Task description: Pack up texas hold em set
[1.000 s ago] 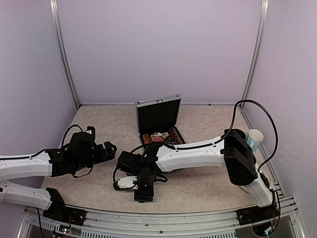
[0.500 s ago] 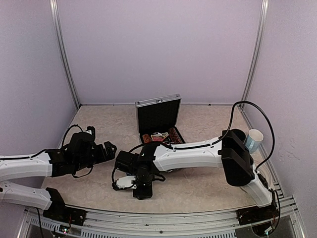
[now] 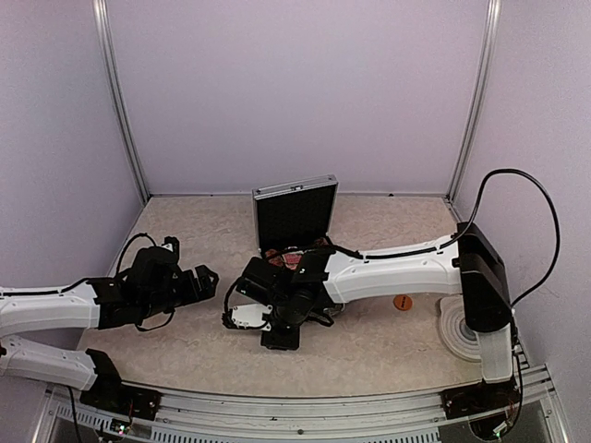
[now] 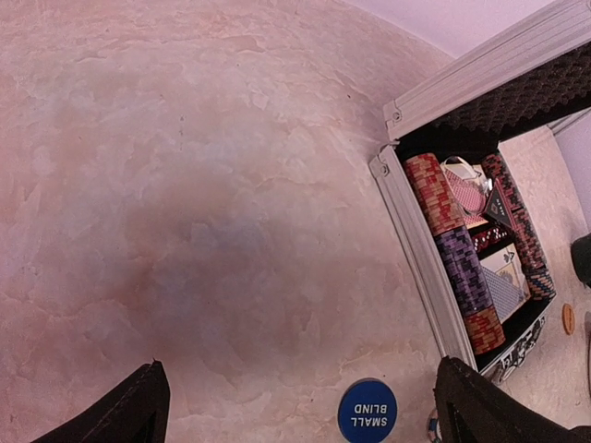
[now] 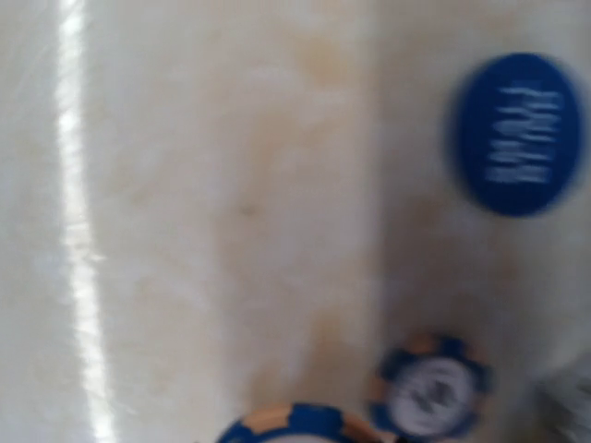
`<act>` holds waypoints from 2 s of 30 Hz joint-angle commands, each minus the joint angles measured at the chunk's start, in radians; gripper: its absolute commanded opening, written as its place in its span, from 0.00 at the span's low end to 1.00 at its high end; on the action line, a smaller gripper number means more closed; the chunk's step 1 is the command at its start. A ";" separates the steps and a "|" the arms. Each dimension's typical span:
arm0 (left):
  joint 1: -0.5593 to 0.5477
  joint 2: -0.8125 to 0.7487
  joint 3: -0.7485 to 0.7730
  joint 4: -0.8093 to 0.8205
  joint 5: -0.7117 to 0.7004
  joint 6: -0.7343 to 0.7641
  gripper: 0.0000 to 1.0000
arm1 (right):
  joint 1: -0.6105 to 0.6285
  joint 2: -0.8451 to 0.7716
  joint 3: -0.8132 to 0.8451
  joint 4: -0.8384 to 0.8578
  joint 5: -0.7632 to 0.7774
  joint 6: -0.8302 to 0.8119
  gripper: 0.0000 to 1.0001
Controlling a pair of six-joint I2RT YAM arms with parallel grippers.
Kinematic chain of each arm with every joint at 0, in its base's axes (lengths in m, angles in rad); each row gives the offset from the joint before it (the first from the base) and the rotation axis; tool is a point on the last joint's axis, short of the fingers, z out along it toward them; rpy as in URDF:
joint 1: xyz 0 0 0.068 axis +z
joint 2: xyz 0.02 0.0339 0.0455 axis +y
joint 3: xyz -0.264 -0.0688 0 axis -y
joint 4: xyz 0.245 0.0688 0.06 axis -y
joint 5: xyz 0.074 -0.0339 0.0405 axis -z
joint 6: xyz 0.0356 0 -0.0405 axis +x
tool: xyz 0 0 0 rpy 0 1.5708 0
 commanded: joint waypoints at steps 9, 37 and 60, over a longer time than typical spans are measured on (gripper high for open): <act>0.009 0.067 -0.022 0.201 0.229 0.065 0.99 | -0.046 -0.196 -0.142 0.194 0.095 0.069 0.42; 0.009 0.143 -0.012 0.215 0.212 0.075 0.99 | -0.080 0.075 0.032 0.024 -0.122 0.013 0.78; 0.010 0.140 -0.024 0.213 0.190 0.070 0.99 | -0.056 0.269 0.255 -0.194 -0.143 -0.047 0.85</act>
